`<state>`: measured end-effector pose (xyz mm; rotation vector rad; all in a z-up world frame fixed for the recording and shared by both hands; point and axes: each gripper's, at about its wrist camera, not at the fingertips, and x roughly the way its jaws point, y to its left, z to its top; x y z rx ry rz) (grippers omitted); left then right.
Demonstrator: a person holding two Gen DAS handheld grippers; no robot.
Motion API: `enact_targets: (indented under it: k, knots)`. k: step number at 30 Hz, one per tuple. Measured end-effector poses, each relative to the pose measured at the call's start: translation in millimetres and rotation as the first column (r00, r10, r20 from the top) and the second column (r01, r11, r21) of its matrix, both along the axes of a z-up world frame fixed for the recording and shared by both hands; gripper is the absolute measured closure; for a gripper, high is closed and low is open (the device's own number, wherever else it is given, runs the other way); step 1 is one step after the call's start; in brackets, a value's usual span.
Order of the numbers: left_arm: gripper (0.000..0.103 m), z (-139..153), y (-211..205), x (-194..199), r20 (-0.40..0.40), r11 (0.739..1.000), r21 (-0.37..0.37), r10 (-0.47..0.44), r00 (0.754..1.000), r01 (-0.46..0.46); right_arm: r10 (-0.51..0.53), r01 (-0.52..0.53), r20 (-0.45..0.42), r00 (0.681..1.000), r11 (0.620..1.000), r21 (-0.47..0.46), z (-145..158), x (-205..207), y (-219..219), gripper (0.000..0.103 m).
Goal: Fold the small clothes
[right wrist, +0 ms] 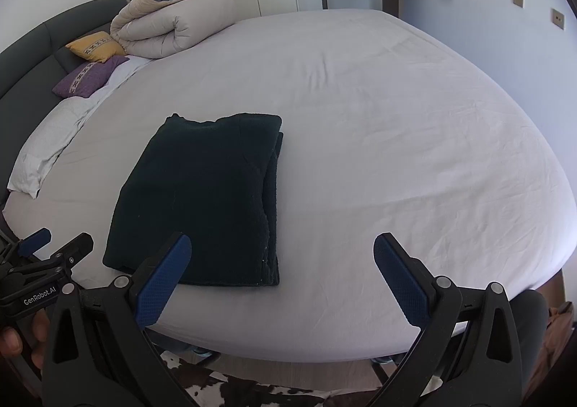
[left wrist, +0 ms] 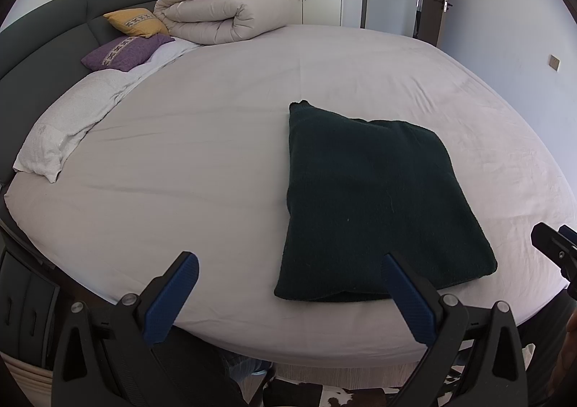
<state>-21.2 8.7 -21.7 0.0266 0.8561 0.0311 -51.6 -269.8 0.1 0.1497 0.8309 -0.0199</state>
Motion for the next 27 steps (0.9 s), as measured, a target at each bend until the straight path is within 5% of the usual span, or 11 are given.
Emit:
enact_targets:
  k: [27]
  knots:
    - [0.0,-3.1,-0.7,0.1,-0.003,1.0,0.002,-0.002,1.0,0.002,-0.001,0.001,-0.007,1.0,1.0,0.004,-2.7,0.9,0.5,0.0]
